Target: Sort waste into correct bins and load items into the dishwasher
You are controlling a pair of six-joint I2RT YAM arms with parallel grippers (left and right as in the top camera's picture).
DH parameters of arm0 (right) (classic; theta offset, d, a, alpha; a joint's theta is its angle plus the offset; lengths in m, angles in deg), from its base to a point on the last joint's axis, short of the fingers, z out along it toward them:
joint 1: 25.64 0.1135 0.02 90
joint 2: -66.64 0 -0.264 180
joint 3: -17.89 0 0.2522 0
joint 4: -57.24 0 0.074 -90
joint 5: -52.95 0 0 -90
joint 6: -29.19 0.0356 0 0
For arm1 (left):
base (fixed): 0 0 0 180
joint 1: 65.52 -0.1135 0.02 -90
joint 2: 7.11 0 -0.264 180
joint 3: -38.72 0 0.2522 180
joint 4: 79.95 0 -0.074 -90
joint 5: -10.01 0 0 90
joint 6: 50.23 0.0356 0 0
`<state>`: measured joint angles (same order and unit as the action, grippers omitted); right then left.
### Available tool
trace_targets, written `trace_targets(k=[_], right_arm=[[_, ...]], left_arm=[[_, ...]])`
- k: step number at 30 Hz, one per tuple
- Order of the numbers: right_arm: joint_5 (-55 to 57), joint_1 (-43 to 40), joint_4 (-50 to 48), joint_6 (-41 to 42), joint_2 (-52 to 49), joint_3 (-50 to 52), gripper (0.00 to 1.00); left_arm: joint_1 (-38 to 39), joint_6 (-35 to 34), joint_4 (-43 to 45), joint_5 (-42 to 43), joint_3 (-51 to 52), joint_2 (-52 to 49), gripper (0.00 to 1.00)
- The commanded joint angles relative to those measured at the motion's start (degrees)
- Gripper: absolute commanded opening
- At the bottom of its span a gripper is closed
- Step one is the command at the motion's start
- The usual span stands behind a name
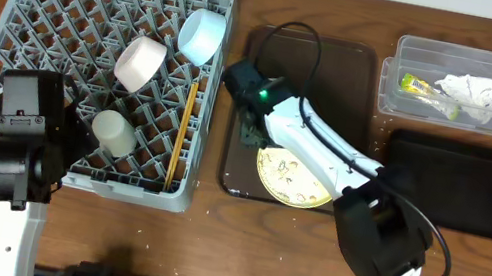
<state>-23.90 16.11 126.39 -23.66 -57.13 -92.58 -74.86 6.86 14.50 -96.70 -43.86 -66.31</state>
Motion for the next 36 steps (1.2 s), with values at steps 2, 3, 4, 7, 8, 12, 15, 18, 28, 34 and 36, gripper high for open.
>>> trace_targets(k=[2, 3, 4, 7, 8, 12, 15, 18, 28, 34, 36], right_arm=[[-1.2, 0.2, -1.6, 4.5, -2.0, -0.5, 0.41], [-1.2, 0.3, -2.1, 4.7, -2.1, -0.5, 0.42], [-1.2, 0.4, -2.4, 5.3, -2.3, -0.5, 0.42], [-1.2, 0.8, -2.5, 7.7, -2.7, -0.5, 0.42], [-1.2, 1.0, -2.3, 8.2, -2.8, -0.5, 0.42], [-1.0, 1.2, -2.3, 8.2, -3.7, -0.5, 0.41], [-1.0, 1.3, -2.2, 8.2, -4.7, -0.5, 0.40], [-1.2, 1.8, -2.1, 7.7, -6.0, -0.5, 0.38], [-0.9, 4.9, -2.1, 0.2, -7.4, -0.6, 0.25], [3.5, 6.3, 0.6, -3.0, -7.4, -0.6, 0.22], [4.0, 6.3, 1.7, -3.2, -7.4, -0.6, 0.17]], left_arm=[[-0.3, 0.3, -0.2, -0.9, -0.9, 0.0, 0.98], [-0.3, 0.3, -0.2, -0.9, -0.9, 0.0, 0.98], [-0.3, 0.3, -0.2, -0.9, -0.8, 0.0, 0.98], [-0.3, 0.3, -0.2, -0.9, -0.8, 0.0, 0.98], [-0.3, 0.3, -0.2, -0.9, -0.9, 0.0, 0.98], [-0.3, 0.3, -0.2, -0.9, -0.9, 0.0, 0.98], [-0.3, 0.3, -0.2, -0.9, -0.9, 0.0, 0.98], [-0.3, 0.3, -0.2, -0.9, -0.9, 0.0, 0.98], [-0.3, 0.3, -0.2, -0.9, -0.8, 0.0, 0.98], [-0.3, 0.3, -0.2, -0.9, -0.9, 0.0, 0.98], [-0.3, 0.3, -0.2, -0.9, -0.9, 0.0, 0.98]])
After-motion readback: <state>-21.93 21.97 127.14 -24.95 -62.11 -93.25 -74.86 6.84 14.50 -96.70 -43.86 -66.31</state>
